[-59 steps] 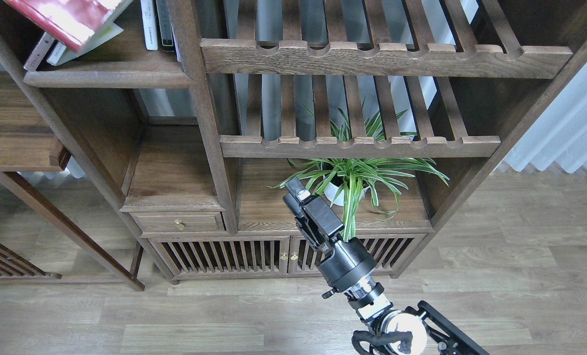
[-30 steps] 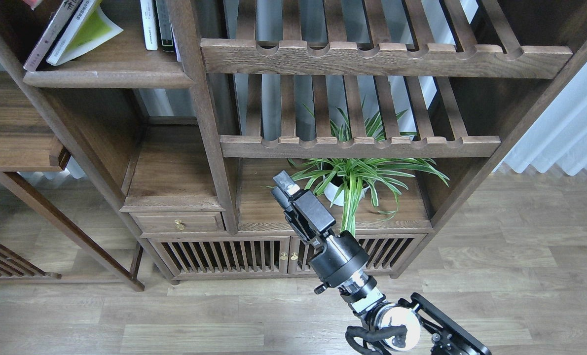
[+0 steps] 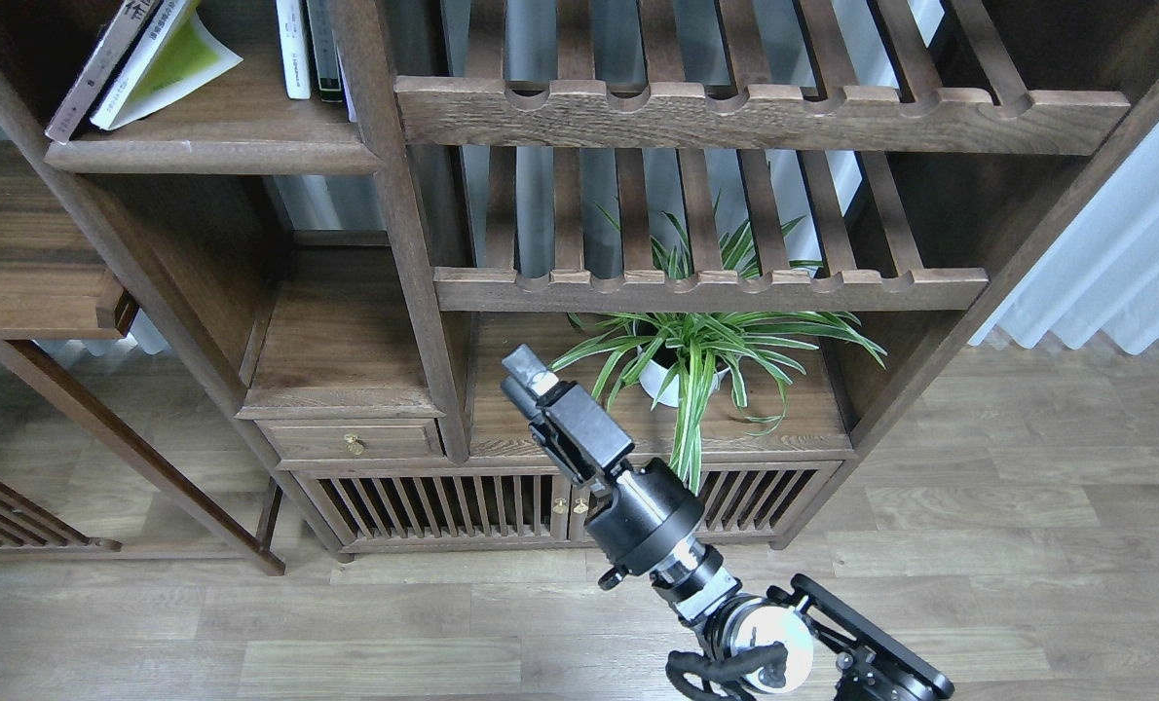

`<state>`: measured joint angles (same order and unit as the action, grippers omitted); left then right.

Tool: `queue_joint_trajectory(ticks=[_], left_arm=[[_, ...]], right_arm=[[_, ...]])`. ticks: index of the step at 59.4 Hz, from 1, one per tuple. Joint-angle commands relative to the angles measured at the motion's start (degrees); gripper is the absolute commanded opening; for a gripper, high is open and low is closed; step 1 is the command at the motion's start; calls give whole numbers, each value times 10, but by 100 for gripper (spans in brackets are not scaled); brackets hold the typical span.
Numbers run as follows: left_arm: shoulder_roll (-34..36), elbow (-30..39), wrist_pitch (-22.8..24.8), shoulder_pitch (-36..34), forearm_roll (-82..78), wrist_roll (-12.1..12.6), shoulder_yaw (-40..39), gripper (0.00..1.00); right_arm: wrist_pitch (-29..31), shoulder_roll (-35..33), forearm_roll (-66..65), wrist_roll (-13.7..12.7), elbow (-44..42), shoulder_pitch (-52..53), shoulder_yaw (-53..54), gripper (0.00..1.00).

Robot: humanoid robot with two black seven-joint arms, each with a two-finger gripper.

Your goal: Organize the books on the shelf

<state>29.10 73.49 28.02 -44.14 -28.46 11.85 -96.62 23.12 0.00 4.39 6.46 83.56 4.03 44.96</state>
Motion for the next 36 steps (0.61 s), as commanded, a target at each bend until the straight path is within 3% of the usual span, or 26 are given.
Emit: queue_joint_trajectory(ticks=[1,10,25,36], left_arm=[[-3,1,0,-9,-59,-6,-1,0],[-3,1,0,-26,-112,-23,7,0],[-3,0,0,-34,-178,-25,11,0],[0,-14,-56,-58,-211,-46,16,0]], right_arm=[[0,0,1,1,8,-1,-6,75],[1,0,1,1,13,-1,-22,75],[3,0,0,3,20,-1,-56,75],[3,0,0,3,28,-3,-73,75]])
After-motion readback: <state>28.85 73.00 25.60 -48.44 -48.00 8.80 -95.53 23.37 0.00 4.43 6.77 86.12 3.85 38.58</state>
